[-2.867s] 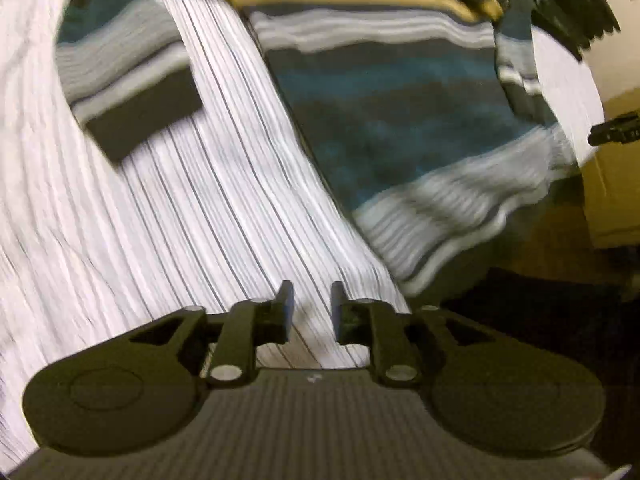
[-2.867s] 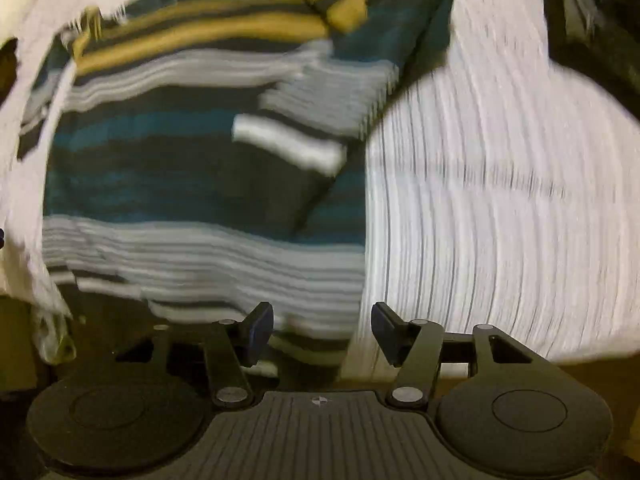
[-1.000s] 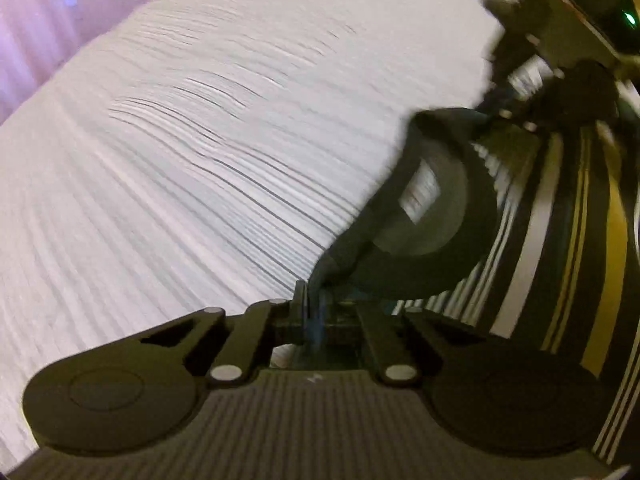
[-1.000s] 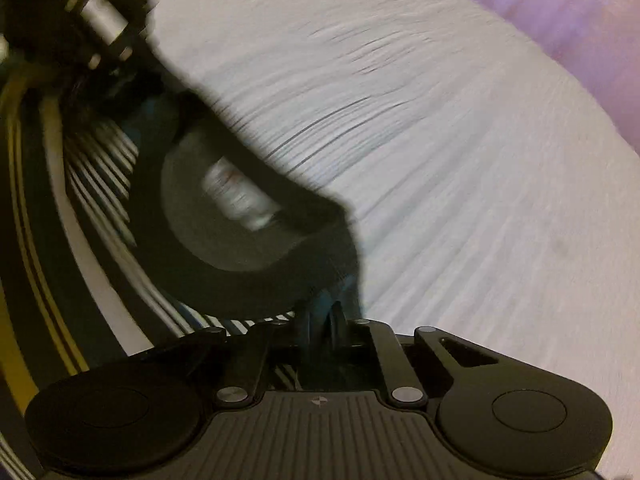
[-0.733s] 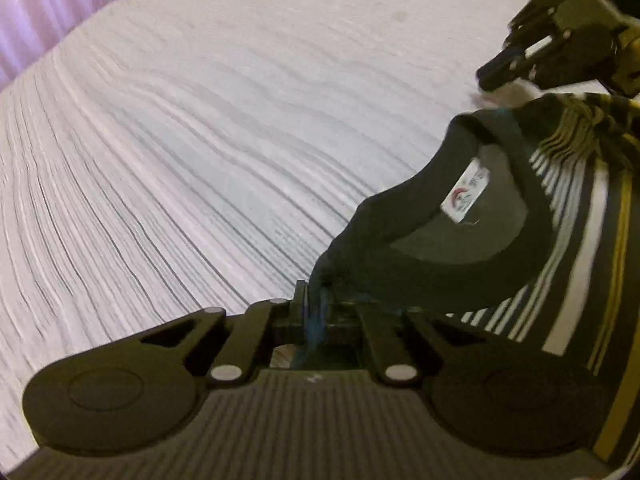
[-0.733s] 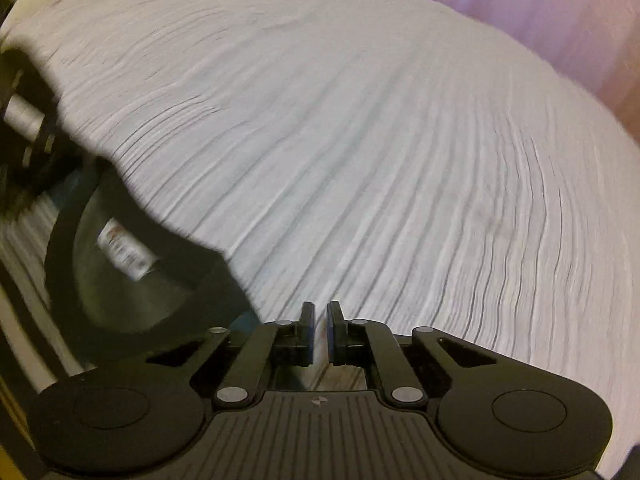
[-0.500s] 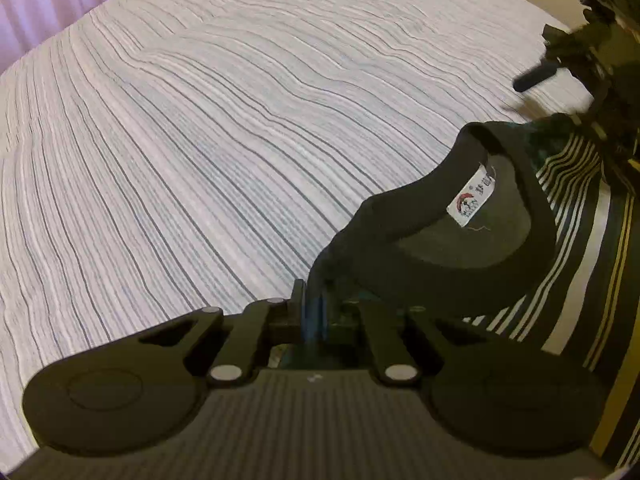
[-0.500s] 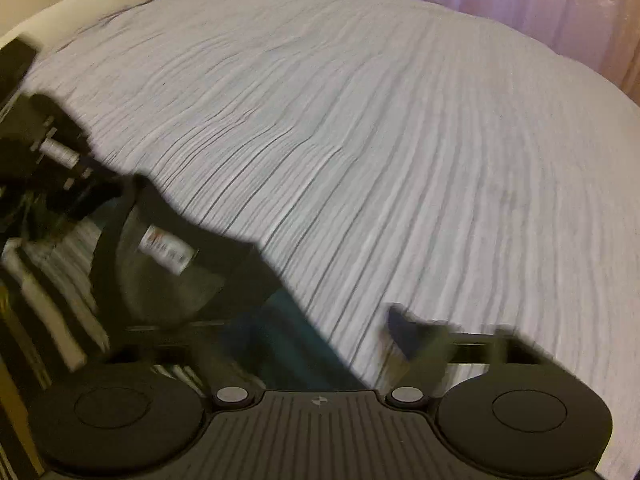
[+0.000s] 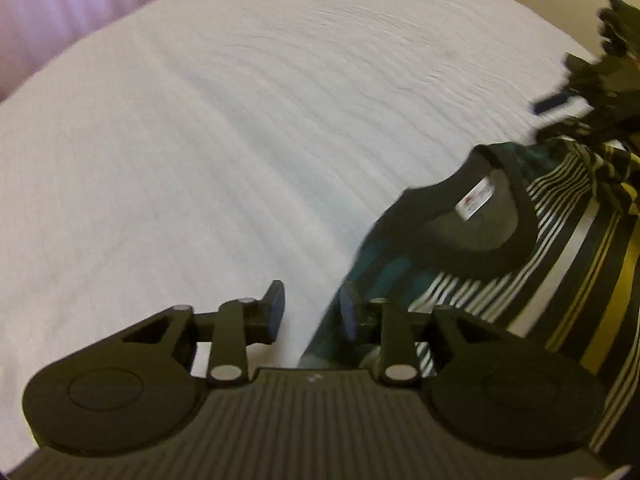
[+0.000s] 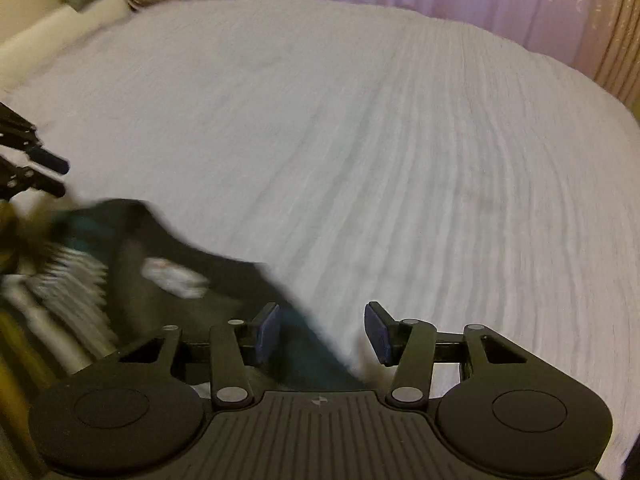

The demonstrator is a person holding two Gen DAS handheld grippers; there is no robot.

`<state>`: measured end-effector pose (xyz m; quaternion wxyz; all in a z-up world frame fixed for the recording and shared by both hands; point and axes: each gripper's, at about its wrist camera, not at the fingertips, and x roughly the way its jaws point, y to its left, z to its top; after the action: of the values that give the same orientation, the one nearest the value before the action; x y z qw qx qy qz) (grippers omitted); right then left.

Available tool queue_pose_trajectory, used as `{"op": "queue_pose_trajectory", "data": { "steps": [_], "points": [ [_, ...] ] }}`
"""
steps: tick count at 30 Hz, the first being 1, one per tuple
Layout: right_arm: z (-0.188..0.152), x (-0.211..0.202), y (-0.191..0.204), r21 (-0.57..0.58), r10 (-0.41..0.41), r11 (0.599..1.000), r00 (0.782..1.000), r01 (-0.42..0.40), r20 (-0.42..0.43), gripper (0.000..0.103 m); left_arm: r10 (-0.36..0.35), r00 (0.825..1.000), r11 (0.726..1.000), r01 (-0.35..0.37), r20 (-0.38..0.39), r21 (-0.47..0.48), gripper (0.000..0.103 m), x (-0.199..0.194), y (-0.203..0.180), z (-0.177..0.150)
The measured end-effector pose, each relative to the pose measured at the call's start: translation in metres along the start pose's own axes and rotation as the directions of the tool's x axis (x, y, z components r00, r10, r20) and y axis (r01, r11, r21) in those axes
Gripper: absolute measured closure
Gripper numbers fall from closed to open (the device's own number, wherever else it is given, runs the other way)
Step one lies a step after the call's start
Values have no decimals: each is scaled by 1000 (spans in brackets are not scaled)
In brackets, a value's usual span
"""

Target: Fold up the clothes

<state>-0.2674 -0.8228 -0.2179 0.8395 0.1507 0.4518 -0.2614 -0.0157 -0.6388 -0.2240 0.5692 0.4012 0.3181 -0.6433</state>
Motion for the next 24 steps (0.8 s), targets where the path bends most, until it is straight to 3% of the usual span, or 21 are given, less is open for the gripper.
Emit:
{"op": "queue_pose_trajectory", "data": {
  "steps": [2, 3, 4, 8, 13, 17, 18, 20, 21, 24],
  "points": [
    [-7, -19, 19, 10, 31, 999, 999, -31, 24, 47, 66, 998, 997, -67, -21, -46, 63, -34, 10, -26],
    [-12, -28, 28, 25, 60, 998, 998, -61, 35, 32, 101, 994, 993, -103, -36, -65, 59, -51, 12, -41],
    [-18, -34, 42, 36, 87, 995, 995, -89, 47, 26, 132, 990, 987, -137, -58, -87, 53, -66, 14, -57],
    [-52, -53, 101, 53, 206, 977, 978, -208, 33, 25, 210, 961, 949, -245, -181, -200, 38, -119, 8, -136],
    [-83, -75, 165, 147, 341, 932, 939, -332, -43, 25, 168, 934, 908, -272, -316, -320, 37, -140, -9, -227],
    [-107, -82, 237, 90, 364, 930, 927, -357, -93, 25, 80, 941, 876, -223, -328, -427, 39, -131, -2, -276],
    [-109, -83, 248, 79, 356, 934, 929, -350, -99, 25, 42, 950, 862, -191, -309, -470, 44, -128, 2, -283],
    [-113, -83, 265, 59, 317, 948, 942, -312, -114, 25, -39, 964, 842, -109, -262, -528, 84, -124, 9, -296],
    [-114, -82, 274, 62, 283, 959, 952, -277, -121, 25, -63, 969, 847, -75, -241, -526, 101, -126, 12, -300],
    [-113, -84, 294, 99, 178, 981, 972, -164, -154, 25, -66, 978, 930, -11, -196, -366, 102, -152, 21, -296]
  ]
}}
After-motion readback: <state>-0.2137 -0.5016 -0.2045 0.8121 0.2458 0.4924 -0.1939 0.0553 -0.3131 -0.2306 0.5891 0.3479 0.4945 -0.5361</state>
